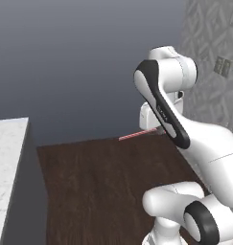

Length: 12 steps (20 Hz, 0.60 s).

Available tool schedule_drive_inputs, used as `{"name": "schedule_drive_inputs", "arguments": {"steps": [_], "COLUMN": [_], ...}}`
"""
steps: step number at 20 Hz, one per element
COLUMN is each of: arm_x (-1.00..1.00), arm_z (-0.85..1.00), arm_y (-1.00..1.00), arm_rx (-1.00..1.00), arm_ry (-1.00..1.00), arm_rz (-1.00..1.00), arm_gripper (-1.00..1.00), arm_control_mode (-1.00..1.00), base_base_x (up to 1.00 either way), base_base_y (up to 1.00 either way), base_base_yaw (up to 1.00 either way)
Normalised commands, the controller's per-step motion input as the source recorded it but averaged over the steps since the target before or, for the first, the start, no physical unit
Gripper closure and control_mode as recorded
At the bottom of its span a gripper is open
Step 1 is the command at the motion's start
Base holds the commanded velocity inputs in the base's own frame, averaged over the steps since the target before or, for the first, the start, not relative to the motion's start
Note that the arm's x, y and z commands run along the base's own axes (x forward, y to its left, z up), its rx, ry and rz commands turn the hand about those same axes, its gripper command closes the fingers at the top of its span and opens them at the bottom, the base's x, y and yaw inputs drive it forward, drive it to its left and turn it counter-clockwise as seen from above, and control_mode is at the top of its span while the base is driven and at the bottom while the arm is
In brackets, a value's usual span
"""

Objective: Take a straw from the drawer in front and place it inside the glass cup on the dining counter.

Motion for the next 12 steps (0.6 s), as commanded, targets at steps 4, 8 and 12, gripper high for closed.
{"name": "schedule_drive_inputs", "arguments": {"steps": [4, 8, 12], "arm_x": [0.00, 0.00, 0.00], "arm_z": [0.00, 0.00, 0.00], "arm_y": [0.00, 0.00, 0.00], "arm_rx": [0.00, 0.00, 0.00], "arm_ry": [0.00, 0.00, 0.00], "arm_rz": [0.00, 0.00, 0.00], "arm_gripper": [1.00, 1.00, 1.00], "arm_control_mode": [1.00, 1.00, 1.00], "base_base_x": [1.00, 1.00, 1.00], "base_base_y": [-0.32, -0.44, -0.53], "base_base_yaw": [0.54, 0.52, 0.50]}}
